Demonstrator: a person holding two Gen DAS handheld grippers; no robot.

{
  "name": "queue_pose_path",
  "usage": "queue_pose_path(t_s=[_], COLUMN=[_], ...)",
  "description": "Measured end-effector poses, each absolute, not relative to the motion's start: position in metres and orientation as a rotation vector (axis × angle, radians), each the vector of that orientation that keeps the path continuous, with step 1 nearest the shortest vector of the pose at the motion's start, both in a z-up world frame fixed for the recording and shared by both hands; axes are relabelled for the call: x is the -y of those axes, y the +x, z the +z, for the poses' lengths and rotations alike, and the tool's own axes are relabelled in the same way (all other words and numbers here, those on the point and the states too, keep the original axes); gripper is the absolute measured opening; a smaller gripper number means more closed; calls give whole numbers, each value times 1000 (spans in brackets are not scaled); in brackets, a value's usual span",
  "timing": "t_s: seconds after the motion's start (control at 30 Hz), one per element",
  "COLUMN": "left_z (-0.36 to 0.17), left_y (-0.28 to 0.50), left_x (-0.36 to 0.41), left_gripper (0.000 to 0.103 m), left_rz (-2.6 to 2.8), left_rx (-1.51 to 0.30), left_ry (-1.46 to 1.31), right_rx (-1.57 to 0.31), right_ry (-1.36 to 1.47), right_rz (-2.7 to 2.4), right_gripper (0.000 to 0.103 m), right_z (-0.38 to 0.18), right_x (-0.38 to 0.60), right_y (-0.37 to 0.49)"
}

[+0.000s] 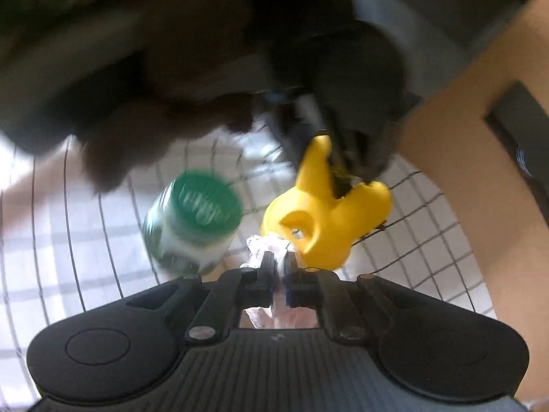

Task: Organize soft objects
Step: 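Carry the yellow toy and pink cloth over the pink box with both grippers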

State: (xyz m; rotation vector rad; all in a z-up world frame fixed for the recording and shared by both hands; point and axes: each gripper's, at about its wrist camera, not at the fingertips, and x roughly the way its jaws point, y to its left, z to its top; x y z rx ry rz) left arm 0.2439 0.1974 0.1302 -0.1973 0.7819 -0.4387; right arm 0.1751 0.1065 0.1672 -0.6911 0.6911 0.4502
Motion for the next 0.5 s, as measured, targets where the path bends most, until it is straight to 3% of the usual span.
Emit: queue_pose_path(t_s=[0.5], left_z=[211], left_y=[201], left_x=[-176], left_gripper=[34], left_rz=[-483], left_rx=[-598], left_ry=[-108], right_rx=[-524], right_ry=[-457], right_rz=[245], right_gripper=[6], right_z=[298], right_x=[-39], right_y=[164])
